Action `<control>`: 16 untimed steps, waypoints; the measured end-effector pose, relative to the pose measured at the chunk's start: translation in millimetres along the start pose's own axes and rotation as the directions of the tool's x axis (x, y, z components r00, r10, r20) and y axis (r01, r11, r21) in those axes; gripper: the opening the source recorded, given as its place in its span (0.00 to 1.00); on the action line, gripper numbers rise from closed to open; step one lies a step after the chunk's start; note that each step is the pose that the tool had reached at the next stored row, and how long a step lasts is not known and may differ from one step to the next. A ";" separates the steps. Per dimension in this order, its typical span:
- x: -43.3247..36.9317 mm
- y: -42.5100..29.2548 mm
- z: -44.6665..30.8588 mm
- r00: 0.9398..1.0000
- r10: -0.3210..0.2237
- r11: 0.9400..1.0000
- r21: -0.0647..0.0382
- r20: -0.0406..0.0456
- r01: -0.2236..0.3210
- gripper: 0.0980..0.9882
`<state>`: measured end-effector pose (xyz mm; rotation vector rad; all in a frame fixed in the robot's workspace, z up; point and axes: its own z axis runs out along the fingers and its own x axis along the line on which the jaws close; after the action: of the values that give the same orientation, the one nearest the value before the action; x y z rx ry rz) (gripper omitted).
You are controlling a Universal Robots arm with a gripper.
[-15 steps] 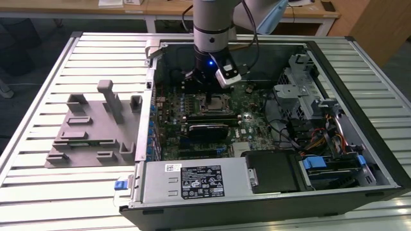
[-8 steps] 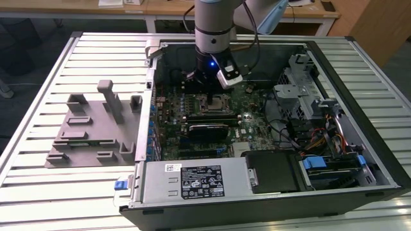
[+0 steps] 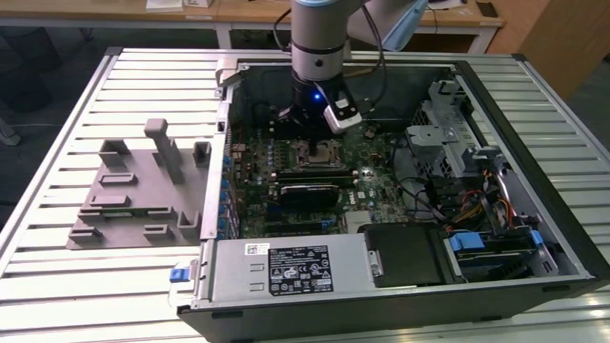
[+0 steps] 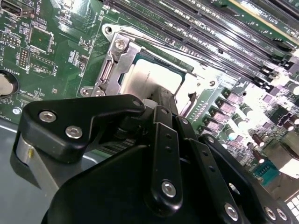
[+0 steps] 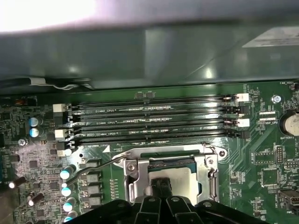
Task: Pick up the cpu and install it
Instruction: 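Close the cpu cover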
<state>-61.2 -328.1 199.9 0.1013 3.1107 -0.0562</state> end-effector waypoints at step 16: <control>-7.1 0.3 -4.7 1.000 0.000 1.000 -0.002 -0.001 0.000 0.01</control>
<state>-54.2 -328.1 204.8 0.1014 3.1112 -0.0536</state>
